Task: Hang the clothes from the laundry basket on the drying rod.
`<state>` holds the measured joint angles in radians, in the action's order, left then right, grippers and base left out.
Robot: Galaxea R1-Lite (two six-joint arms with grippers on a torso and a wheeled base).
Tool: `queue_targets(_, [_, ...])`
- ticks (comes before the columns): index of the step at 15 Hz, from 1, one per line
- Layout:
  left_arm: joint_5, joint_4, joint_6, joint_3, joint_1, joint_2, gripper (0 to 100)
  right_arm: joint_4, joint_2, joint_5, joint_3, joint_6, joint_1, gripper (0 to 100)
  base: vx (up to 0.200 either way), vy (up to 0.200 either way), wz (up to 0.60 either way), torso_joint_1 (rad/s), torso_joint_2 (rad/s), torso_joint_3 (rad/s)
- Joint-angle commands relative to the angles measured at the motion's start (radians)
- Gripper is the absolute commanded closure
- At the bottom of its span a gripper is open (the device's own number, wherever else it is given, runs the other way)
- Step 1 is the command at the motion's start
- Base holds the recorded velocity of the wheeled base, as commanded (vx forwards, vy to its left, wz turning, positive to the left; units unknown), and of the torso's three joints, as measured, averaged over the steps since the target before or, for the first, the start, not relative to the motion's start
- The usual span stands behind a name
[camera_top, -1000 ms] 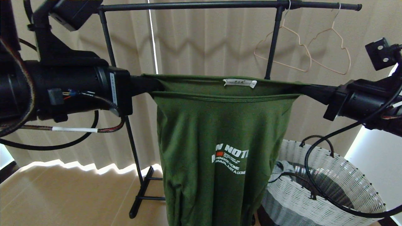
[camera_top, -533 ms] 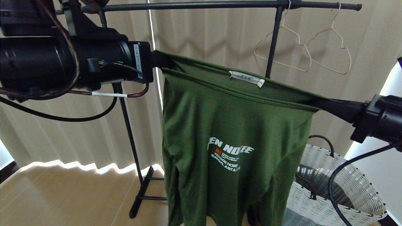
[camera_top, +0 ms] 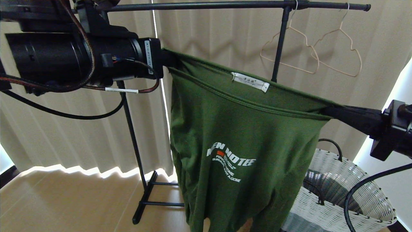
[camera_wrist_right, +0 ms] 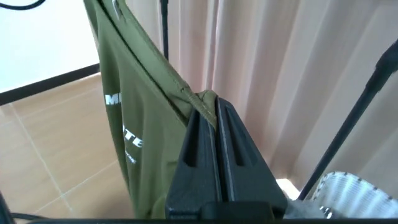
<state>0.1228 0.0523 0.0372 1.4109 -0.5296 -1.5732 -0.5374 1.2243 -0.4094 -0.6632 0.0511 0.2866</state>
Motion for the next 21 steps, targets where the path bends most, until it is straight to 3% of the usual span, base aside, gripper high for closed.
queue_targets(1, [0.001,-0.055,-0.003,0.002,0.0,0.051,100,-0.003,0.066,0.0,-0.099,-0.011,-0.035,100,0.0,0.0,0.0,0.0,0.0,0.0])
queue_targets(5, [0.009,-0.169,-0.014,-0.012,-0.015,0.133,100,-0.009,0.193,0.001,-0.257,-0.01,-0.058,100,0.0,0.0,0.0,0.0,0.0,0.0])
queue_targets(9, [0.014,-0.293,-0.028,-0.035,-0.138,0.209,100,-0.012,0.276,0.0,-0.363,-0.007,-0.053,100,0.0,0.0,0.0,0.0,0.0,0.0])
queue_targets(13, [0.006,-0.289,-0.096,-0.036,-0.153,0.208,100,-0.009,0.274,0.003,-0.371,-0.008,-0.055,100,0.0,0.0,0.0,0.0,0.0,0.0])
queue_targets(16, [-0.002,-0.281,-0.131,0.008,-0.078,0.165,100,0.037,0.221,0.004,-0.362,-0.014,-0.095,100,0.0,0.0,0.0,0.0,0.0,0.0])
queue_targets(19, [-0.078,-0.192,-0.14,-0.033,-0.043,0.11,100,0.054,0.189,0.006,-0.276,-0.036,-0.095,100,0.0,0.0,0.0,0.0,0.0,0.0])
queue_targets(21, [-0.084,-0.167,-0.142,-0.044,-0.043,0.111,100,0.056,0.184,0.006,-0.273,-0.062,-0.095,100,0.0,0.0,0.0,0.0,0.0,0.0])
